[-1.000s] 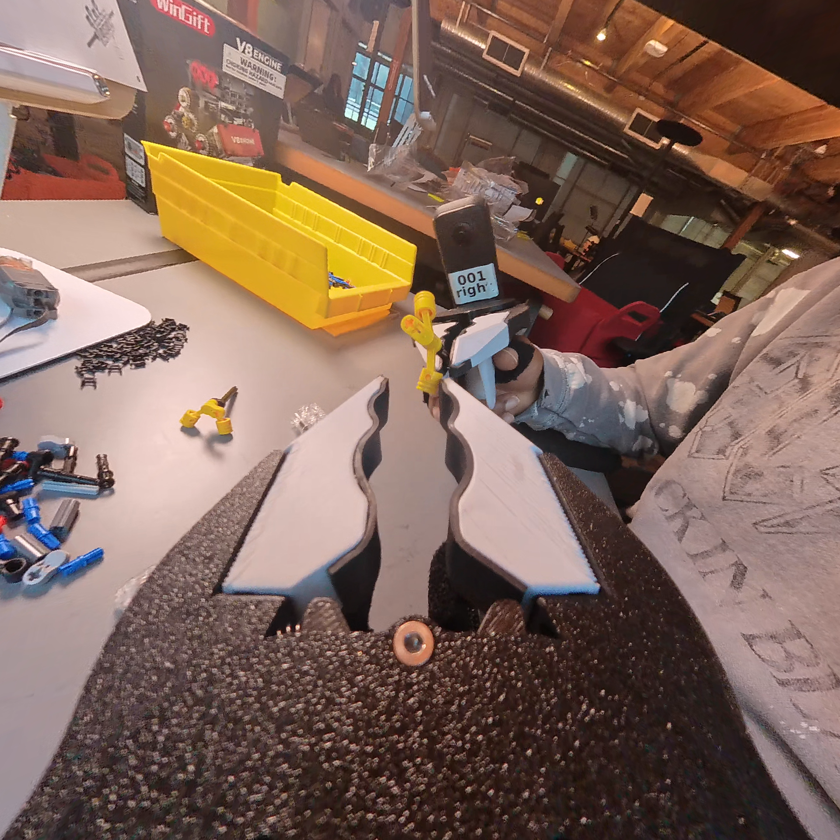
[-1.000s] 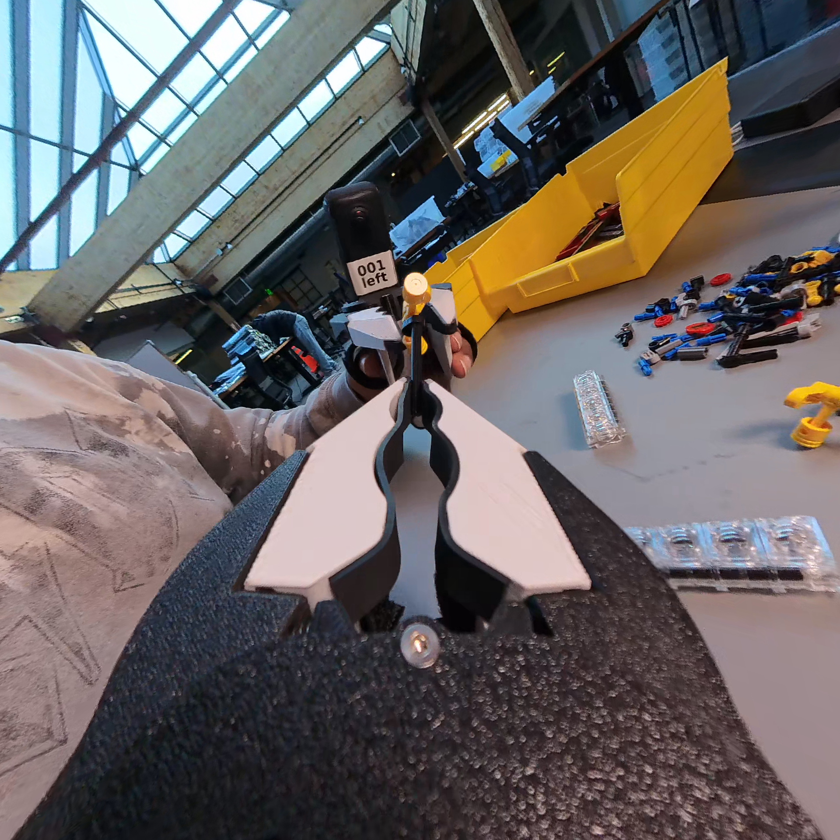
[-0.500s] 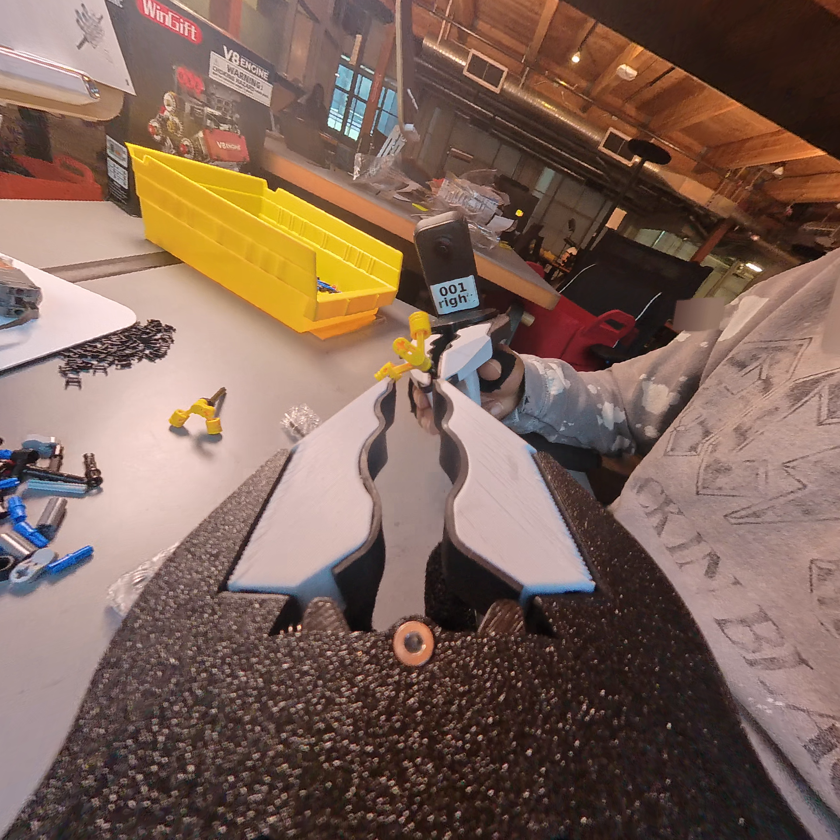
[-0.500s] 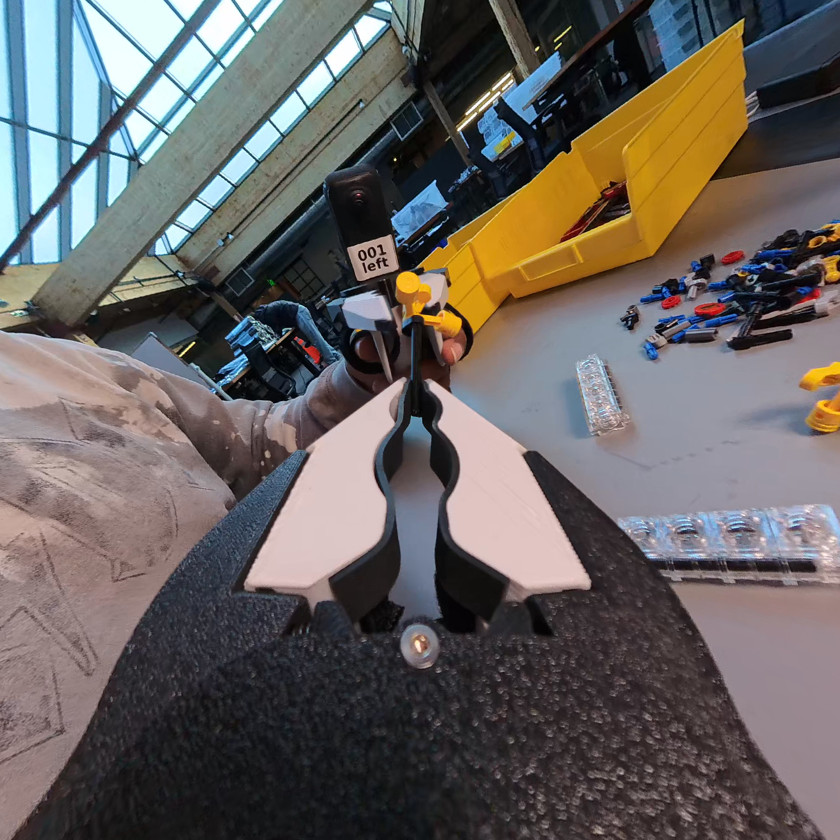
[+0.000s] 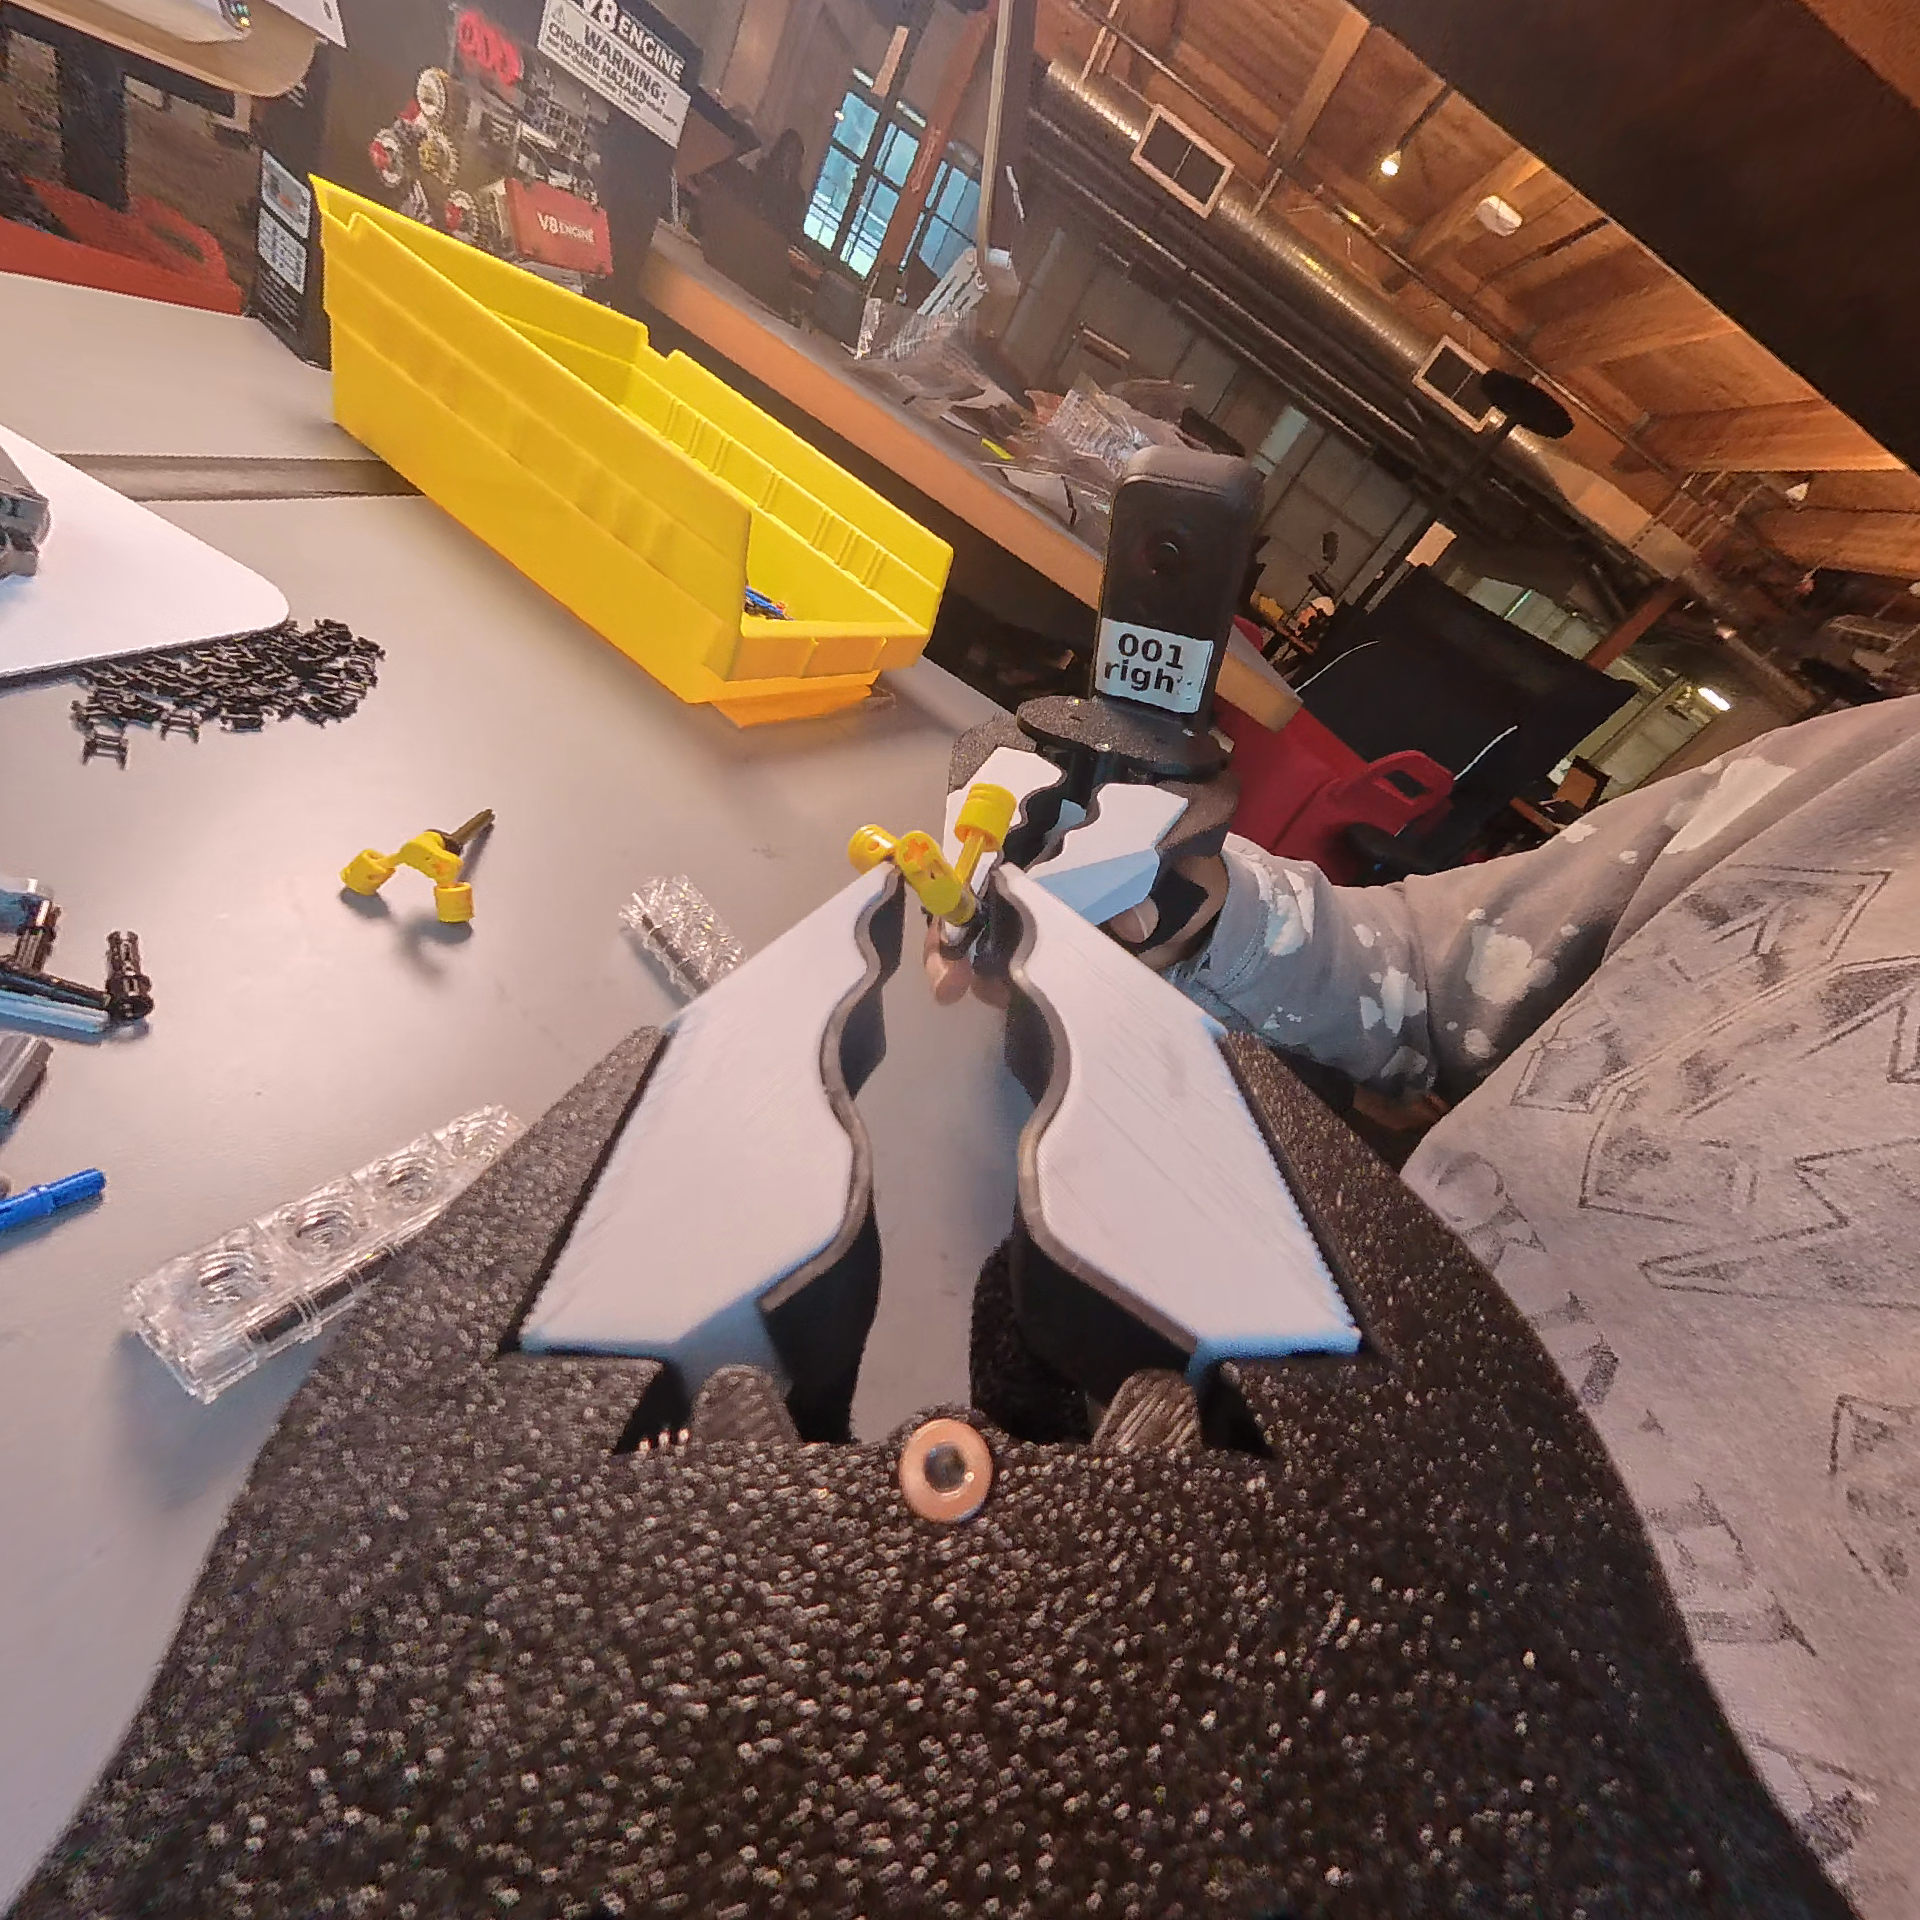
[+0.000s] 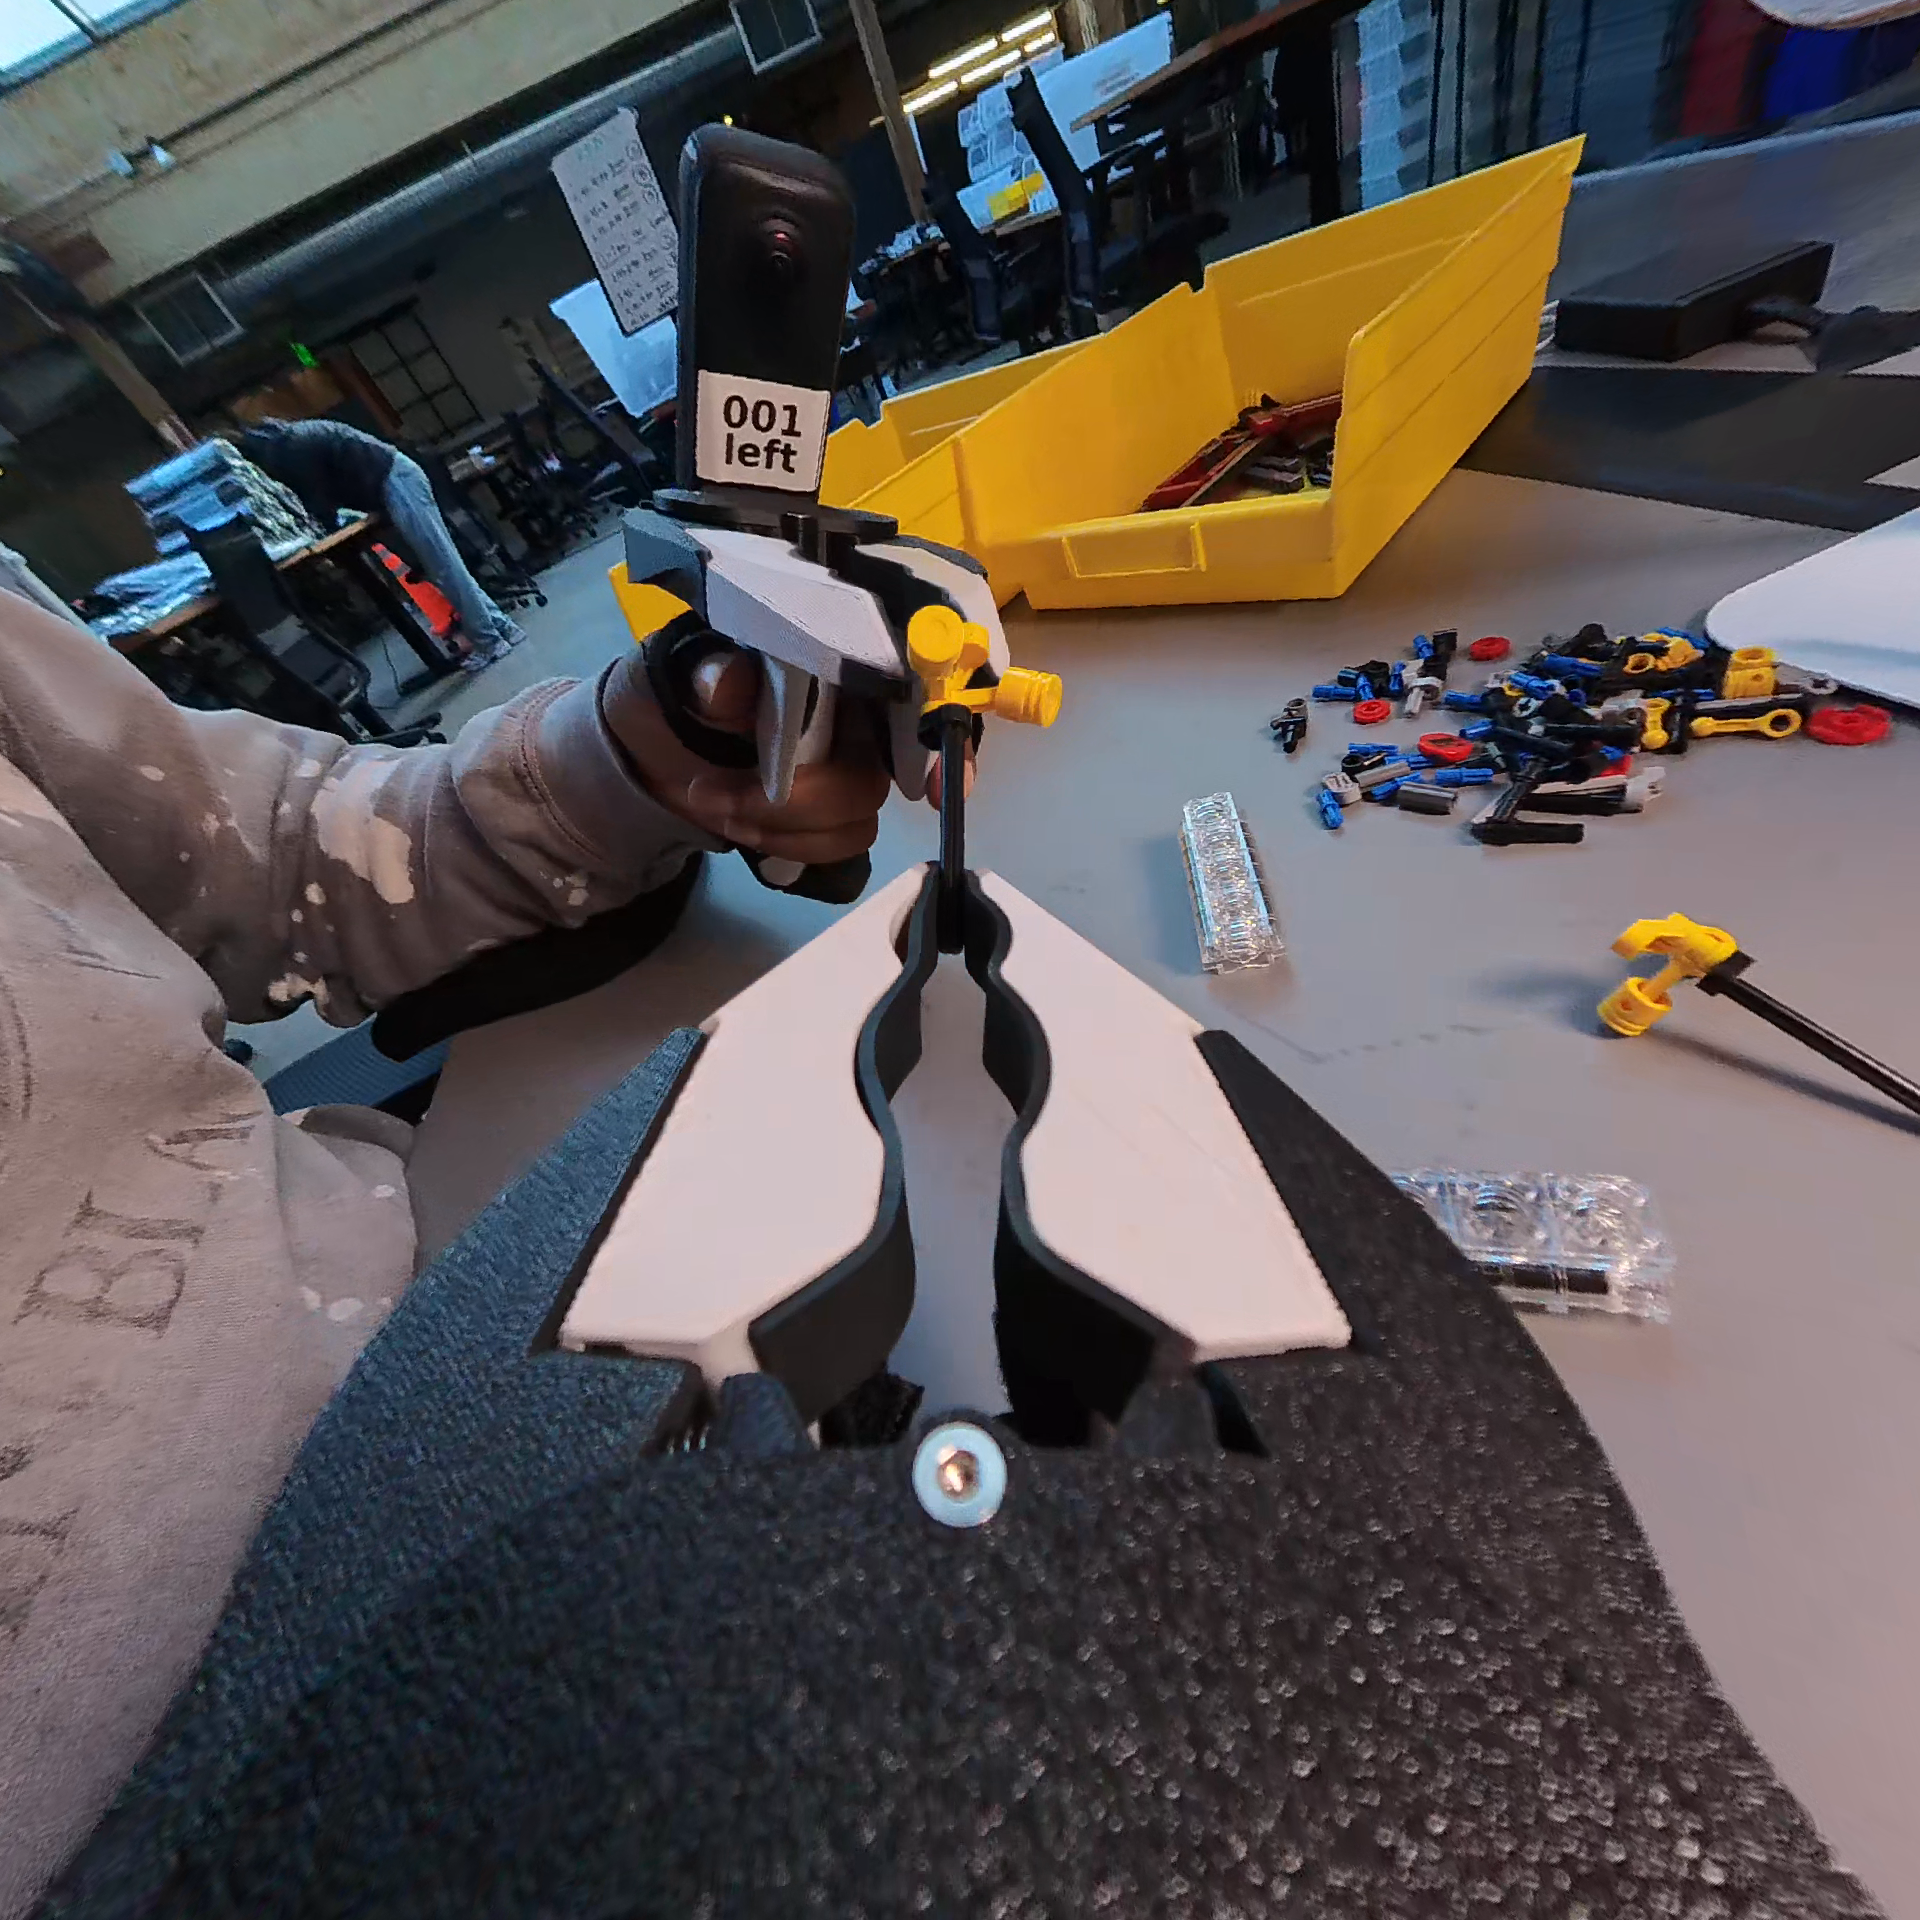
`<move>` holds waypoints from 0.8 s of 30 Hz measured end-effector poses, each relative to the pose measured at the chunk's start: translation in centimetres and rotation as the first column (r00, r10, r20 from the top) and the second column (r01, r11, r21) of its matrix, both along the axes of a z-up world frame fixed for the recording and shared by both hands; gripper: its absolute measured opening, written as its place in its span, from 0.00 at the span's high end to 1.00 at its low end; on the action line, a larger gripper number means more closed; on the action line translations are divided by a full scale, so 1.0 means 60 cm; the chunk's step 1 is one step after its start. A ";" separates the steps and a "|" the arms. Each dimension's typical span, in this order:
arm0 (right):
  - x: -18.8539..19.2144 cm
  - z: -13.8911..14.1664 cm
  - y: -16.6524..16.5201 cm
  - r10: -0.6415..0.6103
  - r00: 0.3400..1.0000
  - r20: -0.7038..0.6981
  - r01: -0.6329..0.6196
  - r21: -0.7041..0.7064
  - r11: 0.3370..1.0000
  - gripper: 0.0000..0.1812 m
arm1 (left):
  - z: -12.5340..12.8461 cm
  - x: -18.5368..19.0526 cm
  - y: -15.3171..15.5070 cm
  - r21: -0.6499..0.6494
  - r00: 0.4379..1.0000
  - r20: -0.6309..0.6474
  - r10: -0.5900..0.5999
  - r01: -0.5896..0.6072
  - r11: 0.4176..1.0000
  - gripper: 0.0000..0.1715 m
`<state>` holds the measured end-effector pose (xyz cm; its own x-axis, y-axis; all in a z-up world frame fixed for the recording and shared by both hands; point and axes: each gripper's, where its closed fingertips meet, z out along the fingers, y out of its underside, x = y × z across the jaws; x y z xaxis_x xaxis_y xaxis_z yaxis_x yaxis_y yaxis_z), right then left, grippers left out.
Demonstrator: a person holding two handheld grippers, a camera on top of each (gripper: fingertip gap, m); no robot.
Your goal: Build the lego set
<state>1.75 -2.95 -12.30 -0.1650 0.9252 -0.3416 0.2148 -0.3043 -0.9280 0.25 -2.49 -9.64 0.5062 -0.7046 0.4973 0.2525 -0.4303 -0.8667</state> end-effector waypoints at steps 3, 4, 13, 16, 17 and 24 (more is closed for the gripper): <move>0.000 -0.002 0.004 -0.012 1.000 0.008 0.012 0.017 1.000 0.98 | -0.007 -0.005 0.004 -0.009 1.000 -0.024 0.018 -0.018 1.000 0.93; 0.000 -0.003 0.005 -0.014 1.000 0.012 0.014 0.017 1.000 0.98 | -0.010 -0.005 0.004 -0.016 0.999 -0.032 0.018 -0.018 1.000 0.93; 0.003 -0.002 0.011 -0.044 0.999 0.010 0.042 0.147 0.988 0.97 | -0.005 -0.001 -0.004 0.043 0.998 -0.055 -0.006 0.008 0.999 0.95; 0.004 0.007 0.015 -0.071 0.997 -0.039 0.079 0.283 0.956 0.95 | 0.007 0.003 -0.008 0.129 0.994 -0.112 0.013 0.001 0.992 0.95; 0.004 0.010 0.016 -0.079 0.995 -0.054 0.093 0.331 0.939 0.95 | 0.011 0.005 -0.010 0.147 0.993 -0.121 0.017 0.001 0.989 0.95; 0.008 0.042 0.002 -0.084 0.977 -0.196 0.188 0.610 0.770 0.95 | 0.027 0.019 -0.023 0.218 0.991 -0.137 0.001 0.030 0.976 0.95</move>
